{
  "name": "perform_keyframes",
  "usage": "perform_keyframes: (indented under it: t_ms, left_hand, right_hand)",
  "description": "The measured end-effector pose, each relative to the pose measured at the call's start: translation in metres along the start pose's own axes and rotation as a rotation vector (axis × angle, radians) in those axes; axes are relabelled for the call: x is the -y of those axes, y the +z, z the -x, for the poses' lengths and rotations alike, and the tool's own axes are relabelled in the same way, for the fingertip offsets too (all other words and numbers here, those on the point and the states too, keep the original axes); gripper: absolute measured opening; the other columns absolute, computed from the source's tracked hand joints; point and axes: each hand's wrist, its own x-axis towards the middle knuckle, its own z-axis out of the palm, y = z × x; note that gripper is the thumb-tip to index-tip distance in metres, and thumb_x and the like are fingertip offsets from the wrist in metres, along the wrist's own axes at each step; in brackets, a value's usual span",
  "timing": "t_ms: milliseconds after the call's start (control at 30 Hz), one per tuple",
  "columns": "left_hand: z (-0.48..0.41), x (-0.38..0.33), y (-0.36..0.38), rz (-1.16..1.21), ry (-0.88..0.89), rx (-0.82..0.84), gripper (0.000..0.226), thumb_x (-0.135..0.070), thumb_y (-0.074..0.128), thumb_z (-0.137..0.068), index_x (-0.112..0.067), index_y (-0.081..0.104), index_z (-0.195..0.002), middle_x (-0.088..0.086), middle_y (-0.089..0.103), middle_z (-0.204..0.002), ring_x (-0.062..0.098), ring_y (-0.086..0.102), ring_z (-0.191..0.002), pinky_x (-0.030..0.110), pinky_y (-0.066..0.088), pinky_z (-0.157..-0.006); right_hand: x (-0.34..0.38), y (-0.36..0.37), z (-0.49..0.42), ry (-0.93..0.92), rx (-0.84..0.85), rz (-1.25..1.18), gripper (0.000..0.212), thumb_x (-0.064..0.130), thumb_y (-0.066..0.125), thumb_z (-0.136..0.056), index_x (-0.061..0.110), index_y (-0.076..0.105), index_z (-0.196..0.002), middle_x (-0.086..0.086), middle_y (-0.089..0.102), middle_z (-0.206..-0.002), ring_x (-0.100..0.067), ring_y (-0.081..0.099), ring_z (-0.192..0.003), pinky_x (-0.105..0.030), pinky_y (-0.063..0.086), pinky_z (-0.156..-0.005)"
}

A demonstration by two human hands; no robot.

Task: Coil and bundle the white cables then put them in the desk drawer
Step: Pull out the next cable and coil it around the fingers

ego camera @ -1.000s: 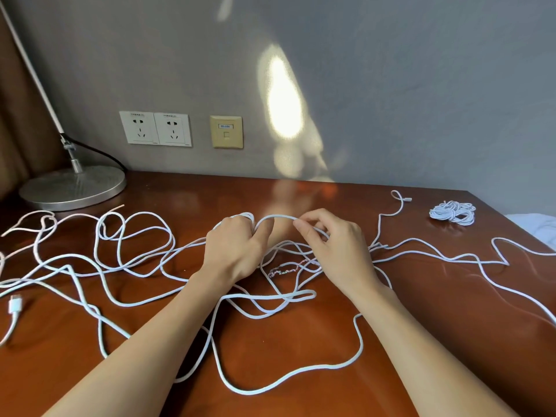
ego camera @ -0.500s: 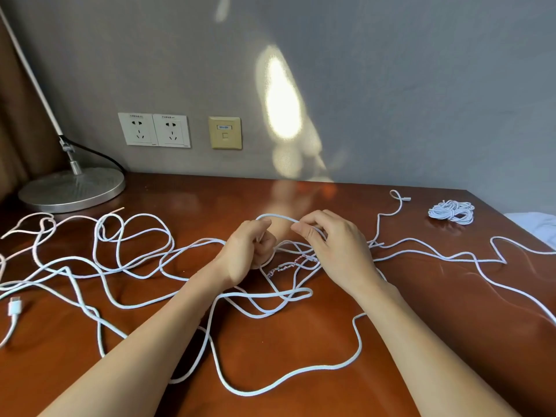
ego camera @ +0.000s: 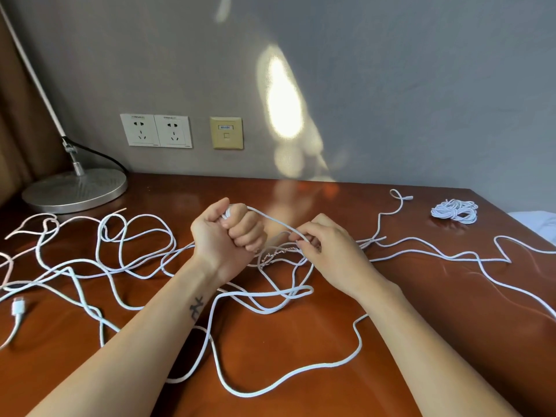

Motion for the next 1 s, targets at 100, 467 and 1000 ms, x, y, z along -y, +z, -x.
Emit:
perform_keyframes:
  t_ms: [100, 467, 1000]
  left_hand:
    - [-0.001, -0.002, -0.002, 0.162, 0.030, -0.007, 0.037, -0.028, 0.036, -0.088, -0.023, 0.023, -0.054, -0.004, 0.023, -0.050, 0.014, 0.020, -0.046, 0.028, 0.022, -0.050]
    - [-0.010, -0.006, 0.003, 0.285, 0.081, -0.249, 0.046, -0.028, 0.033, -0.108, 0.001, 0.057, -0.135, -0.002, 0.030, -0.068, 0.012, 0.028, -0.058, 0.025, 0.028, -0.066]
    - [-0.020, 0.002, 0.003, -0.671, 0.383, -0.306, 0.045, -0.031, 0.031, -0.114, -0.028, 0.031, -0.158, 0.003, 0.063, -0.080, 0.013, 0.057, -0.073, 0.031, 0.048, -0.083]
  right_hand:
    - [0.000, 0.000, 0.001, -0.002, 0.054, 0.072, 0.017, 0.022, 0.063, -0.101, 0.031, 0.074, -0.111, 0.015, 0.052, -0.097, -0.007, 0.047, -0.093, -0.028, 0.046, -0.079]
    - [0.004, 0.002, 0.003, -0.060, 0.020, 0.255, 0.016, 0.038, 0.060, -0.103, 0.031, 0.072, -0.111, 0.014, 0.060, -0.095, -0.011, 0.047, -0.093, -0.031, 0.042, -0.087]
    - [0.006, 0.000, 0.003, -0.014, 0.056, 0.121, 0.009, 0.033, 0.065, -0.096, 0.037, 0.072, -0.100, 0.015, 0.064, -0.084, -0.009, 0.048, -0.097, -0.033, 0.033, -0.098]
